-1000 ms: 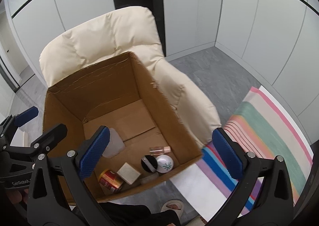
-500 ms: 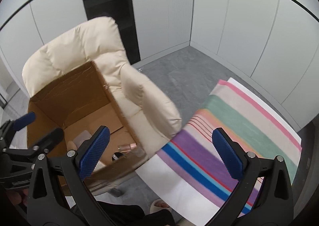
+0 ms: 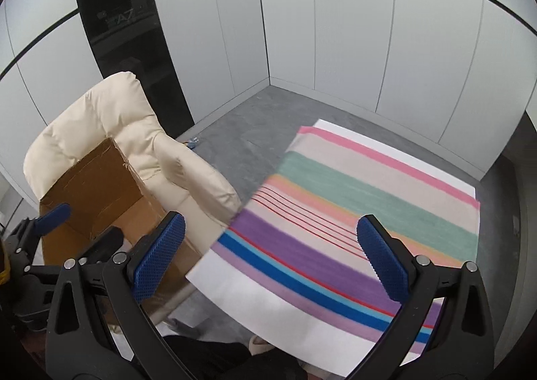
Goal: Organize objects
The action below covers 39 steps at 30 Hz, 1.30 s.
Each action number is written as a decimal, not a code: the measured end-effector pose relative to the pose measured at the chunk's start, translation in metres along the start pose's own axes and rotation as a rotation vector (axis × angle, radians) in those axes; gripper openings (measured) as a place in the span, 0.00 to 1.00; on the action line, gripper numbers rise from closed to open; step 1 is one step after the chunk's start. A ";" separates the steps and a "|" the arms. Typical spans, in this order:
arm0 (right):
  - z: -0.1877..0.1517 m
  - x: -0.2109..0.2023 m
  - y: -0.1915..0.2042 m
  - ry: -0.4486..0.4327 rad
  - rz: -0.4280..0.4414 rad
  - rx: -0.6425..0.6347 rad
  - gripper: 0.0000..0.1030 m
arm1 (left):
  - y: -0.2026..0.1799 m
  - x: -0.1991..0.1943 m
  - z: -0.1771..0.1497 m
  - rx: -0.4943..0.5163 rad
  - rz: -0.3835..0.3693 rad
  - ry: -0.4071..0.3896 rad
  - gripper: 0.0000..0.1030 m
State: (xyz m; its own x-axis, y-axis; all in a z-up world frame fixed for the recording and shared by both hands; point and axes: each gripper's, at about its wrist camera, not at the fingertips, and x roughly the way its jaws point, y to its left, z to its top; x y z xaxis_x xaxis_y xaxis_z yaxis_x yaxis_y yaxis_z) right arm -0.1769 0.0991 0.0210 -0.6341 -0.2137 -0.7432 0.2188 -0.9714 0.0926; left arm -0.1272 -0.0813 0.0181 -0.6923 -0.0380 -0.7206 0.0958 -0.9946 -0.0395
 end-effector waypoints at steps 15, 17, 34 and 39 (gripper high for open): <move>-0.096 -0.080 -0.063 0.018 -0.094 0.029 1.00 | -0.091 -0.054 -0.061 0.138 0.018 0.018 1.00; -0.104 -0.092 -0.068 0.009 -0.102 0.025 1.00 | -0.097 -0.061 -0.067 0.158 0.019 0.013 1.00; -0.161 -0.142 -0.088 0.038 -0.189 0.089 1.00 | -0.101 -0.084 -0.102 0.135 0.051 0.090 1.00; -0.162 -0.138 -0.088 0.055 -0.190 0.096 1.00 | -0.107 -0.082 -0.107 0.144 0.047 0.115 1.00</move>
State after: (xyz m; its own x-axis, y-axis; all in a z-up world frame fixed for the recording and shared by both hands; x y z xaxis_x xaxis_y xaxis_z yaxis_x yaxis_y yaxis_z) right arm 0.0116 0.2305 0.0080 -0.6150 -0.0223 -0.7882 0.0261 -0.9996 0.0079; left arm -0.0046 0.0385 0.0072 -0.6025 -0.0821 -0.7939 0.0175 -0.9958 0.0897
